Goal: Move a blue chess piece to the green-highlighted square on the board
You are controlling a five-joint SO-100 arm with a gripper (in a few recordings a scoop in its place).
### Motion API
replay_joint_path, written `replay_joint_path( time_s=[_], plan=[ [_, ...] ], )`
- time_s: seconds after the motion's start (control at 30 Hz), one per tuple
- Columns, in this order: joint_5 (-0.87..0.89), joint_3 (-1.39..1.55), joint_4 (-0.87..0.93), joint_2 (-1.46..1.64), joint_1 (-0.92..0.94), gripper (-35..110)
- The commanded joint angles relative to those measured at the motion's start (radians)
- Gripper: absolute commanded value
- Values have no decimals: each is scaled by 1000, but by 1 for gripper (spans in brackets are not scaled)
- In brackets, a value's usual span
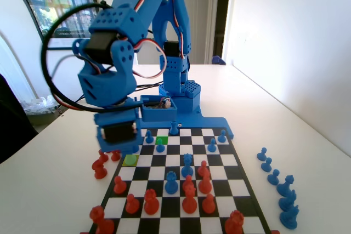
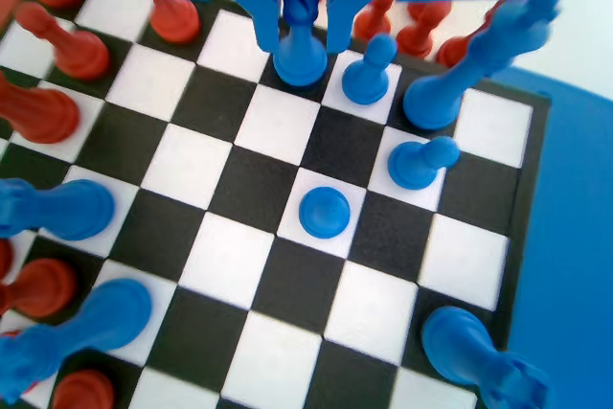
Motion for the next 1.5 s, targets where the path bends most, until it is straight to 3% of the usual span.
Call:
replay_joint_path(
  time_s=[0.0, 0.53, 1.03, 1.47],
  plan=[
    [-18, 14, -11, 37, -3, 8],
    [-21, -8, -6, 37, -9, 1],
    [-58, -259, 362, 181, -17, 1],
    [-28, 98, 305, 402, -187, 1]
  ],
)
